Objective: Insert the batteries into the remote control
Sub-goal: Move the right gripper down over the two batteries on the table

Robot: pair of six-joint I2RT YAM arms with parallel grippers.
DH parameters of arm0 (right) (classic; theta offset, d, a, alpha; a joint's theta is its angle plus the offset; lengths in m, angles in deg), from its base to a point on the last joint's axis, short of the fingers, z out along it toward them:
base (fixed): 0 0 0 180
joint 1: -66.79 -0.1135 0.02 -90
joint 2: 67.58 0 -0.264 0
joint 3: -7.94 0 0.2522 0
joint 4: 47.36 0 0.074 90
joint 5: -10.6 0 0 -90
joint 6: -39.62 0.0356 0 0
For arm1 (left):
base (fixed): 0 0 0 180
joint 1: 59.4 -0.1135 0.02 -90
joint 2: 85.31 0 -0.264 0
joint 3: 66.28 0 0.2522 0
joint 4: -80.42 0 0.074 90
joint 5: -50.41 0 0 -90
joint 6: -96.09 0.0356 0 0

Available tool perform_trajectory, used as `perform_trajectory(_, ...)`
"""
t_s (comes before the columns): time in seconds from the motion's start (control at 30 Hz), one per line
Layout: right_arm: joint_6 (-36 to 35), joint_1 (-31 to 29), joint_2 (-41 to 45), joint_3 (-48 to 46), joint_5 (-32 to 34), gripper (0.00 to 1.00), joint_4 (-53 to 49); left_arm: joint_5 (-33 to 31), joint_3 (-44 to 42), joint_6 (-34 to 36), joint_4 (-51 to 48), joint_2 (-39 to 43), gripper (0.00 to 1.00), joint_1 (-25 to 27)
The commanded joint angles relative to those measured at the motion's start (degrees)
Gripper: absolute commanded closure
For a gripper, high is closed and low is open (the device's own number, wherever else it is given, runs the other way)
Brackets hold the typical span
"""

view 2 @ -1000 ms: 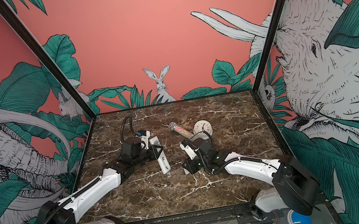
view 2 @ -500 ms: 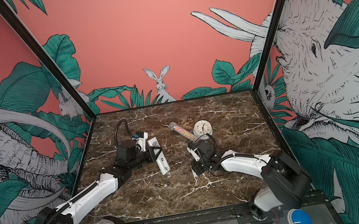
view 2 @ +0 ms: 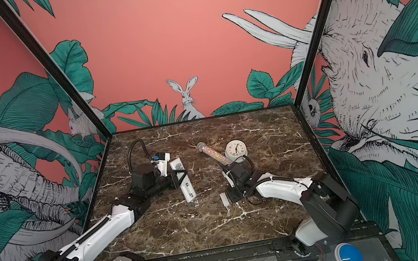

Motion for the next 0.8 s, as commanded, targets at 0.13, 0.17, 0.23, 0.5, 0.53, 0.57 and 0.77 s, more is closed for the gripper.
perform_trajectory(0.13, -1.68, -1.05, 1.77, 4.39, -1.05, 0.5, -3.1, 2.65, -0.31, 0.13, -0.57, 1.53, 1.0, -2.53)
perform_trajectory(0.17, -2.31, -1.8, 2.01, 5.07, -0.8, 0.48, -3.3, 3.35, -0.59, -0.38, -0.37, 1.59, 1.0, -3.6)
perform_trajectory(0.23, -3.88, -3.68, 2.26, 6.41, -0.19, 0.46, -3.61, 5.16, -1.76, -1.97, 0.44, 1.95, 1.0, -6.32)
perform_trajectory(0.5, -10.61, -9.91, 1.41, 9.18, -3.31, 0.36, 1.89, 7.41, -4.12, -3.27, -3.3, 7.57, 1.0, -13.62)
perform_trajectory(0.53, -11.28, -10.35, 0.67, 9.46, -4.07, 0.35, 2.22, 7.68, -4.31, -3.06, -4.55, 8.4, 1.0, -14.67)
perform_trajectory(0.57, -11.9, -10.78, 0.13, 9.75, -4.52, 0.35, 2.27, 7.81, -4.38, -2.85, -5.73, 9.22, 1.0, -15.69)
perform_trajectory(0.77, -14.86, -14.04, -4.84, 11.6, -6.39, 0.36, 3.78, 9.44, -6.5, -2.8, -9.09, 12.46, 1.0, -21.91)
